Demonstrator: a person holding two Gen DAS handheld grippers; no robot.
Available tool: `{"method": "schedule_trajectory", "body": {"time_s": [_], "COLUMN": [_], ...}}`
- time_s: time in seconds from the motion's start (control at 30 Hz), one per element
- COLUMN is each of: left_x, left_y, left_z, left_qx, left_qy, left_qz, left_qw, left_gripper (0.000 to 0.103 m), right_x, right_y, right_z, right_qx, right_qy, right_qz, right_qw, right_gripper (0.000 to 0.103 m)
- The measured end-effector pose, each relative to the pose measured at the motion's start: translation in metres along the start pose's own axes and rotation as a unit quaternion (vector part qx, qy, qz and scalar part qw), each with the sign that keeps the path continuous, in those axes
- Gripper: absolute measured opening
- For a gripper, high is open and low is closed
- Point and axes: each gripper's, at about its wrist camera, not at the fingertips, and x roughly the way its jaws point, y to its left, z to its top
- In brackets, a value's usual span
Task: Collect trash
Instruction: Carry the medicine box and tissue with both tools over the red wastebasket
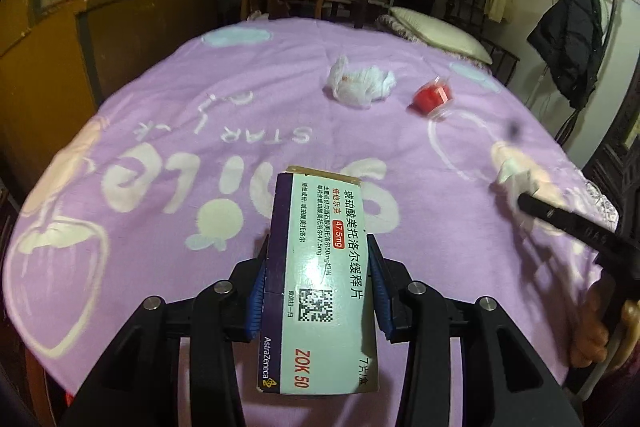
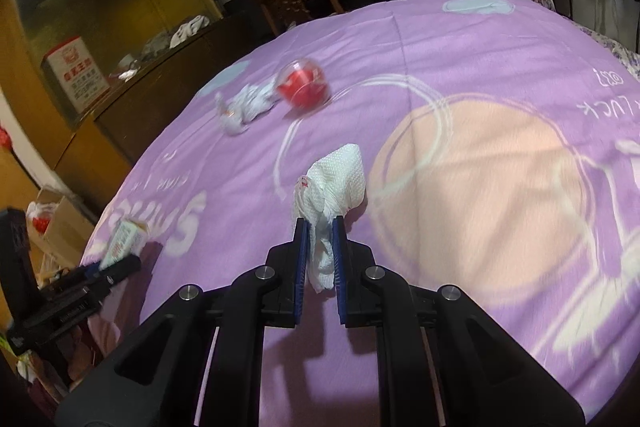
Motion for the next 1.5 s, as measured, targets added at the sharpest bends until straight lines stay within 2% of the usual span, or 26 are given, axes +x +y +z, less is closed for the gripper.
{"method": "schedule_trajectory", "body": {"time_s": [0.33,0.47,0.67,0.83,1.03,1.1,1.13,1.17,1.2,1.33,1.43,1.5], "left_x": [-0.083,-0.124,-0.179,-0.204,-0.188,-0.178,-0.17,-0.166,-0.164,-0.166,-0.179,-0.186], "left_y": [0.023,0.041,0.071,0.108,0.155,0.172,0.182,0.189,0.195,0.215,0.228,0.24], "left_z": [-0.001,-0.012,-0.042,-0.082,-0.123,-0.136,-0.142,-0.147,-0.151,-0.157,-0.156,-0.158], "left_qx": [-0.021,-0.031,-0.037,-0.058,-0.084,-0.1,-0.116,-0.126,-0.135,-0.159,-0.167,-0.173], "left_qy": [-0.052,-0.069,-0.083,-0.071,-0.02,-0.003,0.009,0.011,0.013,0.016,-0.006,-0.012], "left_qz": [0.009,0.021,0.06,0.091,0.123,0.122,0.131,0.142,0.149,0.141,0.176,0.196], "left_qw": [0.9984,0.9969,0.994,0.9917,0.9887,0.9874,0.9845,0.9818,0.9795,0.9771,0.9701,0.9651], "left_gripper": [0.043,0.043,0.043,0.043,0.043,0.053,0.072,0.082,0.084,0.089,0.097,0.097], "right_x": [-0.056,-0.08,-0.116,-0.14,-0.147,-0.146,-0.144,-0.14,-0.136,-0.12,-0.102,-0.089], "right_y": [0.047,0.067,0.101,0.131,0.167,0.178,0.184,0.19,0.197,0.221,0.246,0.262], "right_z": [-0.008,-0.012,-0.028,-0.045,-0.063,-0.069,-0.072,-0.075,-0.078,-0.093,-0.107,-0.117], "right_qx": [-0.035,-0.049,-0.083,-0.116,-0.157,-0.168,-0.172,-0.177,-0.183,-0.213,-0.24,-0.254], "right_qy": [-0.033,-0.047,-0.064,-0.064,-0.05,-0.042,-0.037,-0.03,-0.021,0.012,0.048,0.073], "right_qz": [0.054,0.081,0.113,0.143,0.156,0.157,0.158,0.159,0.161,0.164,0.176,0.185], "right_qw": [0.997,0.994,0.988,0.981,0.974,0.972,0.972,0.971,0.97,0.963,0.953,0.946], "right_gripper": [0.014,0.014,0.014,0.014,0.014,0.014,0.014,0.014,0.014,0.014,0.014,0.014]}}
